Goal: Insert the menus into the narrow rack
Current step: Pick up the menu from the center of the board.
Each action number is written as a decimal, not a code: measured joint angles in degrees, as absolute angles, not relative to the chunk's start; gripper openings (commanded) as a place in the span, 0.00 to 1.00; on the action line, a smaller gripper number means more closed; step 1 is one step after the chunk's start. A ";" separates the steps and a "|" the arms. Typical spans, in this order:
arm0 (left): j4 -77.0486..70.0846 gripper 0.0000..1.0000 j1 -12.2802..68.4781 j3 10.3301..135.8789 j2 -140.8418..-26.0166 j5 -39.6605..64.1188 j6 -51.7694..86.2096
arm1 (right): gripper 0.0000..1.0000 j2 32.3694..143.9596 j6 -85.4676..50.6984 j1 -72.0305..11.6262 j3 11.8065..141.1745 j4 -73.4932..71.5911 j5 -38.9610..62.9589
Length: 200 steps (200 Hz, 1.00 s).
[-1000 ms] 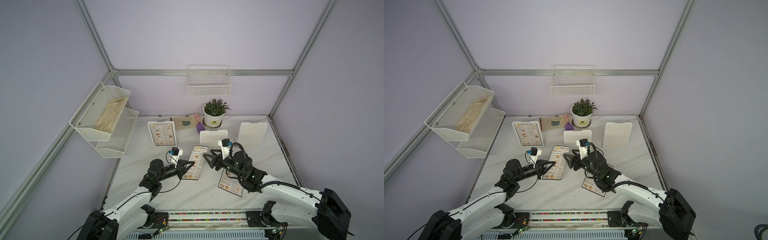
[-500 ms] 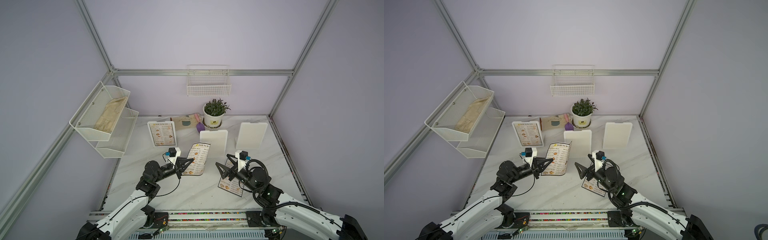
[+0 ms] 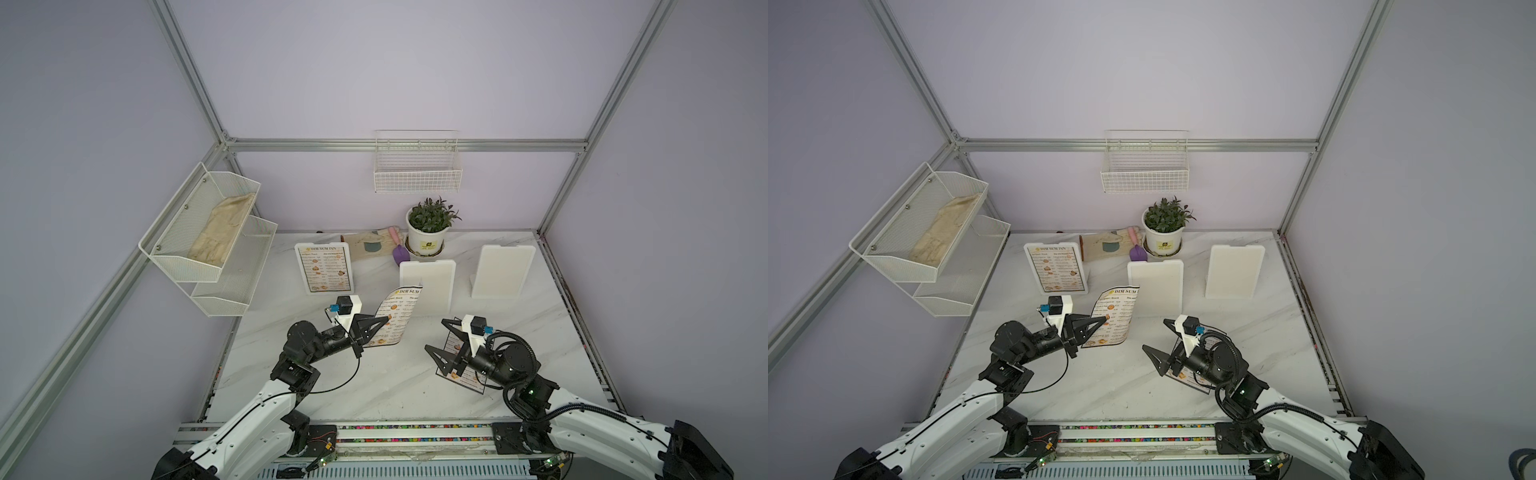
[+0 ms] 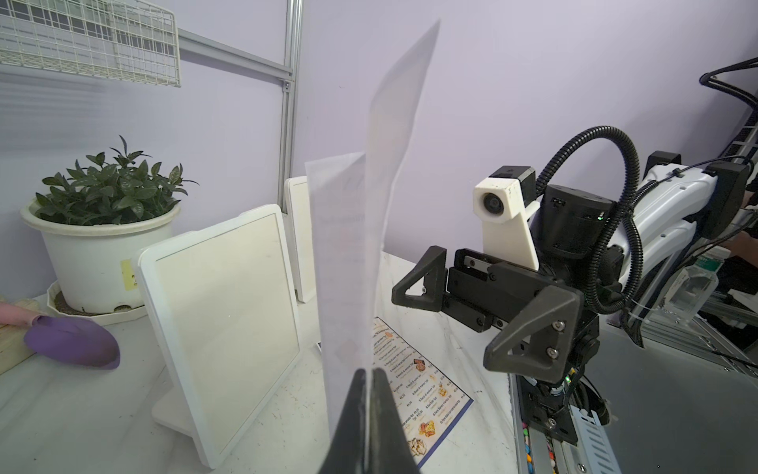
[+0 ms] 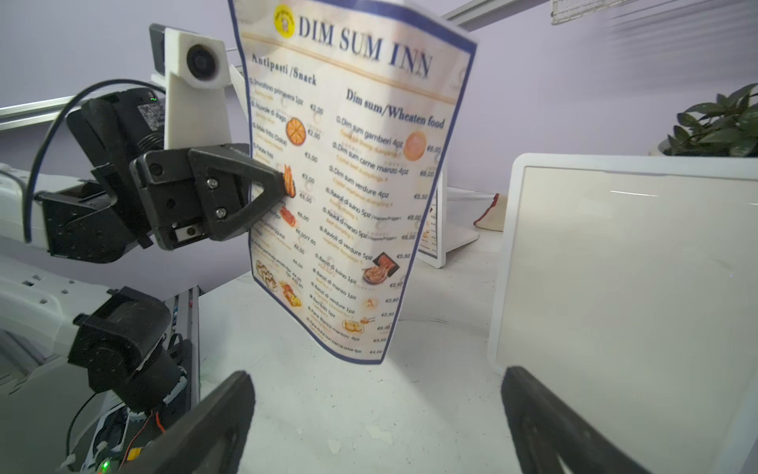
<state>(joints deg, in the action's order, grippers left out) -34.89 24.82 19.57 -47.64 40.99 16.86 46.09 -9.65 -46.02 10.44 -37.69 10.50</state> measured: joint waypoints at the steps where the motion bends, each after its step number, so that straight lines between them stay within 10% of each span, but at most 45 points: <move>1: -34.92 0.00 24.82 19.57 -47.64 41.01 16.86 | 0.97 46.17 -9.61 -46.00 10.44 -37.85 10.72; 200: -49.71 0.00 25.26 19.77 -46.50 50.24 23.46 | 0.97 69.08 -8.27 -45.10 20.45 -56.60 31.68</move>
<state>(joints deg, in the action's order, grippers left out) -49.71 25.26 19.77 -46.50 50.24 23.46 69.08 -8.27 -45.10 20.45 -56.60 31.68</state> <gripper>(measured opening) 0.047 0.971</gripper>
